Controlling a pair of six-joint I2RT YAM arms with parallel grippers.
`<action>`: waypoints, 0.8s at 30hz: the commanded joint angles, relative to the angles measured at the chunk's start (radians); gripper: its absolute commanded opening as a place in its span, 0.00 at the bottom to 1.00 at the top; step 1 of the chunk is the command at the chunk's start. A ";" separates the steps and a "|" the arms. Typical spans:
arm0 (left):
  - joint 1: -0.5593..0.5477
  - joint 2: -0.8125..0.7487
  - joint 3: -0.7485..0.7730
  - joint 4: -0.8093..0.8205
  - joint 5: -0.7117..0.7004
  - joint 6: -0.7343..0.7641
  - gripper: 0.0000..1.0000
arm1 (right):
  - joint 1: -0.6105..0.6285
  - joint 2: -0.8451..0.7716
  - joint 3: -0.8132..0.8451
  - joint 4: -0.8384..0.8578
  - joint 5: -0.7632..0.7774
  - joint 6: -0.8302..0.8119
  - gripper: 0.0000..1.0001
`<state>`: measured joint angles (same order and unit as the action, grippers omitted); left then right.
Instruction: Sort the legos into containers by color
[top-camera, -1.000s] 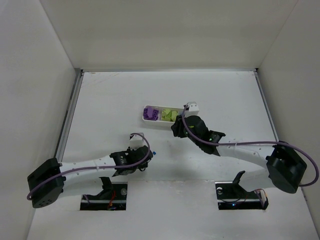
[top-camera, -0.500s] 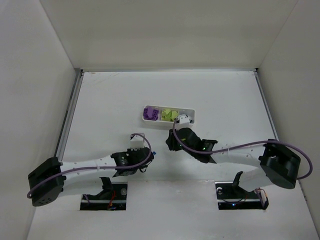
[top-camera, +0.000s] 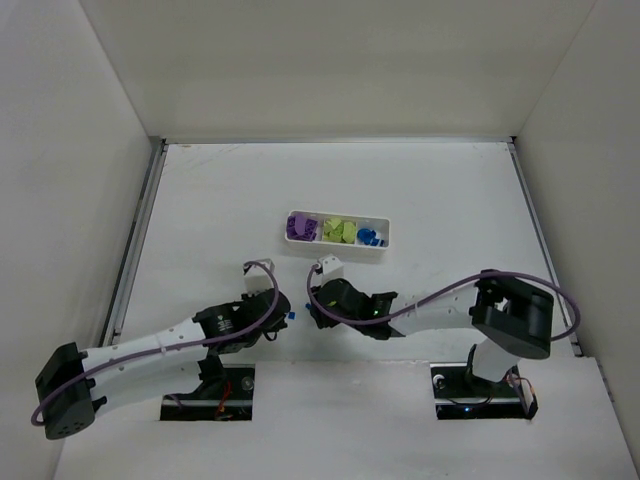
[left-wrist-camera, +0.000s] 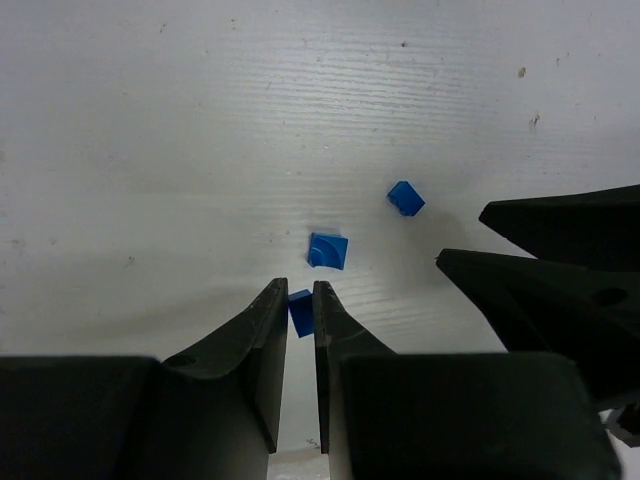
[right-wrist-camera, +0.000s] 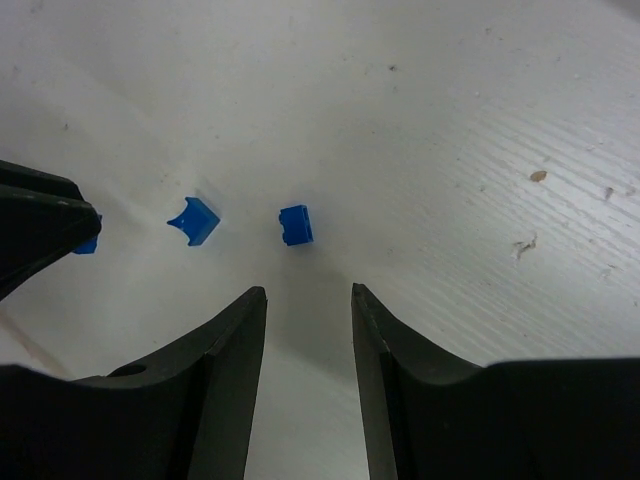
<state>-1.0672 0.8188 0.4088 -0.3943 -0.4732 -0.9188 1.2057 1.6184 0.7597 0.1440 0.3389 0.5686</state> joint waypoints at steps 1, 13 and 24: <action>0.023 -0.046 0.045 -0.040 -0.002 -0.005 0.11 | 0.007 0.040 0.064 0.057 0.000 -0.016 0.46; 0.123 -0.128 0.070 -0.026 0.011 0.026 0.11 | 0.007 0.136 0.142 0.031 0.025 -0.039 0.42; 0.189 -0.165 0.104 -0.015 0.011 0.066 0.11 | 0.005 0.175 0.188 -0.034 0.063 -0.026 0.22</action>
<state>-0.8909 0.6659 0.4648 -0.4107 -0.4572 -0.8806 1.2057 1.7905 0.9161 0.1184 0.3683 0.5385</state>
